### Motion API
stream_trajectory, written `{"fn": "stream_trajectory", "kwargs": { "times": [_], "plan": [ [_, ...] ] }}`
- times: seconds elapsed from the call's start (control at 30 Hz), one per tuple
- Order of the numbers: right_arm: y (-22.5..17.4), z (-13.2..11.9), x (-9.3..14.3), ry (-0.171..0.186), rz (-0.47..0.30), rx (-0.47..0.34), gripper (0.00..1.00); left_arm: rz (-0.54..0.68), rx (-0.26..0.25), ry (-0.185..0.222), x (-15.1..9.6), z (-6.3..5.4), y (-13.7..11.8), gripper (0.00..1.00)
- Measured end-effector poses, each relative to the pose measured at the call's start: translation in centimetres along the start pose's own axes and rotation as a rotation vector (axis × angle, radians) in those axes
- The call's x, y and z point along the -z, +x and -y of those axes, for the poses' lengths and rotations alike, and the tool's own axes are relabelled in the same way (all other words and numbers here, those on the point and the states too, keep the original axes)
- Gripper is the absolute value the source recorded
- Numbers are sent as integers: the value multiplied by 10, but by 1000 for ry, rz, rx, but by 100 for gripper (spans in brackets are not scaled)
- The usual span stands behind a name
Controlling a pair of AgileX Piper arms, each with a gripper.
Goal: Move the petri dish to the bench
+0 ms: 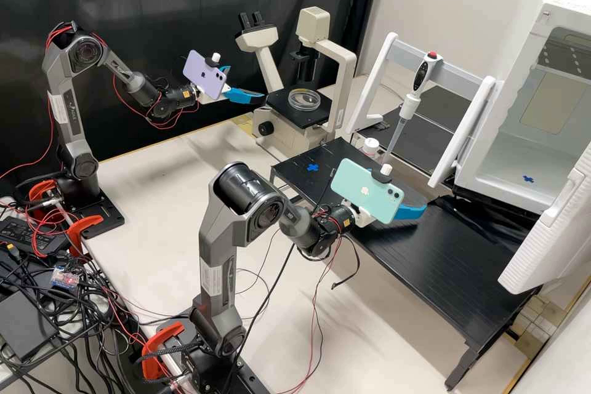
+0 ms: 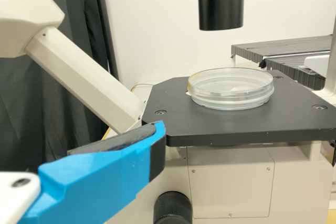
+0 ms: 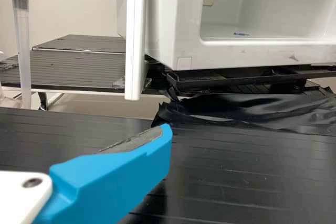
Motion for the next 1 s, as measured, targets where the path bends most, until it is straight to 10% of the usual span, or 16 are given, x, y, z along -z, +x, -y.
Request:
{"fn": "stream_trajectory", "kwargs": {
  "times": [0.53, 1.0],
  "plan": [
    [-6, 4, 5, 4, -10, 6, 100, 0, 0, 0, 0, 0, 0, 100],
    [-35, 49, 73, -95, -260, 109, 100, 0, 0, 0, 0, 0, 0, 100]
  ]
}}
